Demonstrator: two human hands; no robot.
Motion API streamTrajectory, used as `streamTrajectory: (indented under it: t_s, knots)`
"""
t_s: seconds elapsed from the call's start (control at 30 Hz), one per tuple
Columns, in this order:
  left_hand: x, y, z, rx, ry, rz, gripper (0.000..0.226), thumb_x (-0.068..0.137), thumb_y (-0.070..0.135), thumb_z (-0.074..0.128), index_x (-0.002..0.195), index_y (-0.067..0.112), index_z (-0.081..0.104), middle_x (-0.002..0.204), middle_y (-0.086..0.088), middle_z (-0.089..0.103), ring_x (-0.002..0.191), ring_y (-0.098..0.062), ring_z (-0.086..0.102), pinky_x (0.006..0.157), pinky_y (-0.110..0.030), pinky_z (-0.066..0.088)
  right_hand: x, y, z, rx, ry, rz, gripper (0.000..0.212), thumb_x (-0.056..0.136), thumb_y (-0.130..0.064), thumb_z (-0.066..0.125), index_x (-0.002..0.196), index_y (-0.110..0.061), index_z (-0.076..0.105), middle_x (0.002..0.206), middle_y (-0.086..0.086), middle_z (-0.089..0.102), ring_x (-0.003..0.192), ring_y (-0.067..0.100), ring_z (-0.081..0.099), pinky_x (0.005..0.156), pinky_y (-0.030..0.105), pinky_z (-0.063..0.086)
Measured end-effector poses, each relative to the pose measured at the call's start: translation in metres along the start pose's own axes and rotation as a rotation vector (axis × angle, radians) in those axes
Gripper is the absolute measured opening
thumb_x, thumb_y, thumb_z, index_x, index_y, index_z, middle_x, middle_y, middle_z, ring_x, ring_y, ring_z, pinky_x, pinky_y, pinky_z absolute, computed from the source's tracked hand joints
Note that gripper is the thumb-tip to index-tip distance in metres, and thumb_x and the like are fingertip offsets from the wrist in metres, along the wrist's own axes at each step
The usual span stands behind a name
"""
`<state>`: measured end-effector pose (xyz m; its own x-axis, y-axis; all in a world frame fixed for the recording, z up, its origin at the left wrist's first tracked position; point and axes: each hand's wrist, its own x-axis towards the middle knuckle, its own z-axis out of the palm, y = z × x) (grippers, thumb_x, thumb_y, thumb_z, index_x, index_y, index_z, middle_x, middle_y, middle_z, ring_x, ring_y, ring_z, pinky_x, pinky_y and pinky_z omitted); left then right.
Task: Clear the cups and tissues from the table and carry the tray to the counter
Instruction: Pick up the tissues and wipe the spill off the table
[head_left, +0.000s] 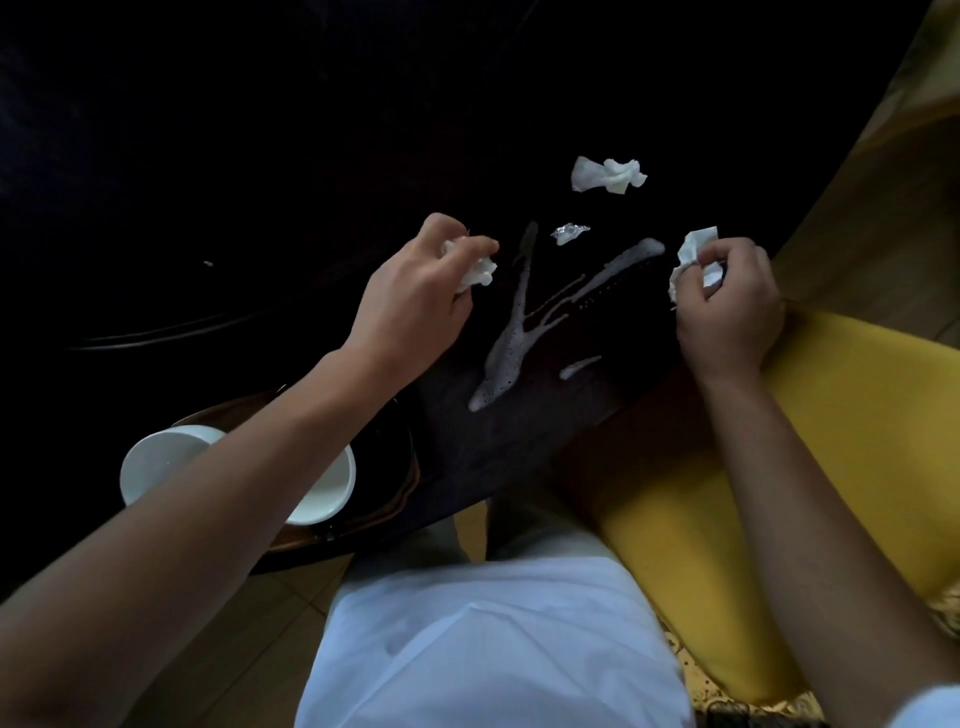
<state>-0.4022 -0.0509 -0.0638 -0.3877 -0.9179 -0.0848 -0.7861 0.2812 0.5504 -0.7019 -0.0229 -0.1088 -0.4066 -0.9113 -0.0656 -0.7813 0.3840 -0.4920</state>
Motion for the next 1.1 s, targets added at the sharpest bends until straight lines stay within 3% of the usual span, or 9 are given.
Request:
streamTrajectory:
  t_s: [0.27,0.4,0.5,0.67,0.8,0.93,1.03,1.1]
  knots:
    - [-0.001,-0.014,0.012,0.028,-0.014,-0.014,0.027,0.092,0.006,0.066,0.118,0.007,0.07,0.123,-0.013,0.062,0.086,-0.031,0.069,0.063,-0.045,0.059,0.0,-0.001,0.002,-0.008,0.034,0.004,0.022,0.09,-0.023,0.054,0.102,-0.007,0.063,0.105,0.01,0.064,0.083,0.02,0.057,0.061,0.023,0.025]
    - [0.0,-0.014,0.014,0.055,-0.004,-0.023,0.026,0.093,0.008,0.065,0.118,0.008,0.069,0.139,-0.014,0.059,0.096,-0.034,0.071,0.066,-0.04,0.058,-0.001,-0.002,0.002,0.003,0.041,-0.003,0.022,0.09,-0.024,0.054,0.102,-0.007,0.063,0.105,0.009,0.064,0.082,0.019,0.057,0.06,0.02,0.025]
    - [0.002,-0.012,0.017,0.083,-0.022,-0.057,0.032,0.092,0.007,0.066,0.123,0.011,0.067,0.146,-0.015,0.055,0.099,-0.039,0.07,0.068,-0.045,0.058,-0.001,-0.003,0.0,0.017,0.032,-0.012,0.024,0.091,-0.022,0.055,0.11,-0.01,0.064,0.108,0.009,0.065,0.086,0.02,0.06,0.056,0.019,0.025]
    - [0.002,-0.008,0.021,0.065,0.009,-0.098,0.028,0.094,0.005,0.057,0.119,0.013,0.067,0.126,-0.01,0.059,0.091,-0.031,0.069,0.06,-0.044,0.058,0.006,0.001,-0.005,0.031,-0.063,-0.082,0.033,0.093,-0.02,0.055,0.125,-0.018,0.065,0.114,0.01,0.065,0.09,0.014,0.055,0.063,0.02,0.033]
    - [-0.002,-0.008,0.019,0.04,-0.001,-0.113,0.025,0.092,0.003,0.061,0.114,0.011,0.069,0.119,-0.011,0.06,0.084,-0.031,0.069,0.058,-0.037,0.055,0.014,-0.002,-0.008,0.069,-0.082,-0.069,0.025,0.092,-0.022,0.05,0.106,-0.009,0.068,0.111,0.013,0.065,0.095,0.024,0.062,0.067,0.012,0.039]
    - [-0.008,-0.009,0.008,-0.026,-0.018,-0.124,0.031,0.09,0.006,0.067,0.12,0.014,0.068,0.122,-0.007,0.058,0.091,-0.024,0.067,0.065,-0.033,0.057,0.028,-0.023,-0.007,0.151,-0.061,-0.067,0.027,0.093,-0.021,0.046,0.1,-0.004,0.065,0.106,0.018,0.062,0.088,0.017,0.055,0.064,0.001,0.034]
    - [-0.014,-0.006,-0.002,-0.054,0.006,-0.13,0.032,0.09,0.008,0.07,0.121,0.013,0.068,0.122,-0.006,0.059,0.088,-0.013,0.058,0.065,-0.013,0.042,0.042,-0.044,-0.001,0.14,-0.041,-0.121,0.028,0.093,-0.025,0.046,0.095,-0.004,0.065,0.098,0.014,0.062,0.083,0.013,0.05,0.064,0.01,0.034]
    - [-0.019,-0.005,-0.007,-0.071,0.023,-0.139,0.03,0.089,0.008,0.071,0.119,0.013,0.069,0.121,-0.006,0.06,0.086,-0.011,0.056,0.065,-0.013,0.039,0.052,-0.057,0.003,0.083,-0.047,-0.141,0.033,0.093,-0.037,0.049,0.092,-0.007,0.064,0.092,0.005,0.056,0.078,0.013,0.048,0.065,0.023,0.035]
